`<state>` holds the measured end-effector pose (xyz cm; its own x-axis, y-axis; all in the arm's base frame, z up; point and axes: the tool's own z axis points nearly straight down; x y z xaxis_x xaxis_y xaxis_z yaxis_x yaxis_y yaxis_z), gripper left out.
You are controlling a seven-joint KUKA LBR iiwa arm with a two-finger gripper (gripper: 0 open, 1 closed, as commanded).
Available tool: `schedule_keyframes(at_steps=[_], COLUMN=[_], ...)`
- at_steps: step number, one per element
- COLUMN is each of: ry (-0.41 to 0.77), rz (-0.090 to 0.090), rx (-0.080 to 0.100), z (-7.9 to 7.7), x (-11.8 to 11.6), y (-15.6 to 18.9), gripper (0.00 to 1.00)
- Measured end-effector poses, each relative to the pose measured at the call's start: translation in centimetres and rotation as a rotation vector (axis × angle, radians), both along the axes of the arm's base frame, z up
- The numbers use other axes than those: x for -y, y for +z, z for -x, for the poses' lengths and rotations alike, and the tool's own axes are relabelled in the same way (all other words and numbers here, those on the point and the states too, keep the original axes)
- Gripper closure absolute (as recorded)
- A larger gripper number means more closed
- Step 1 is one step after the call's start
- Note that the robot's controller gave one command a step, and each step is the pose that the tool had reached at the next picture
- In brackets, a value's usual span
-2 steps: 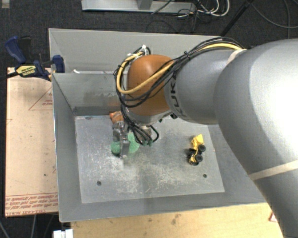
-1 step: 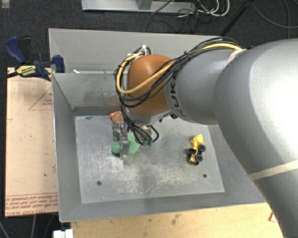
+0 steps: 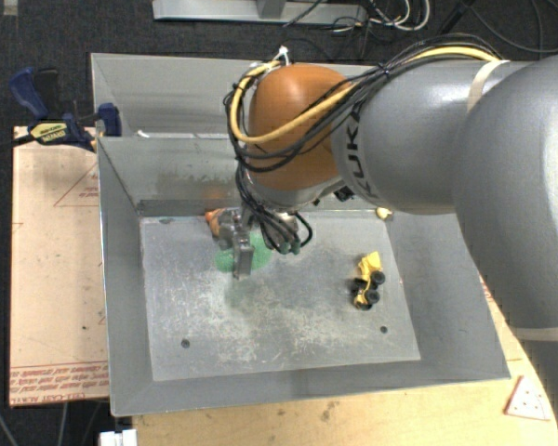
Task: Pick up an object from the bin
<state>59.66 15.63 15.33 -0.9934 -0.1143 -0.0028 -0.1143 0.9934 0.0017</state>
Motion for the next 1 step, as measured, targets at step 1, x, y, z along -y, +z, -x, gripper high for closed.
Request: schedule_keyframes(at_steps=[1], ry=[0.000], rz=[0.000], rx=[0.000], z=[0.00], x=[0.00], y=[0.00], gripper=[1.00])
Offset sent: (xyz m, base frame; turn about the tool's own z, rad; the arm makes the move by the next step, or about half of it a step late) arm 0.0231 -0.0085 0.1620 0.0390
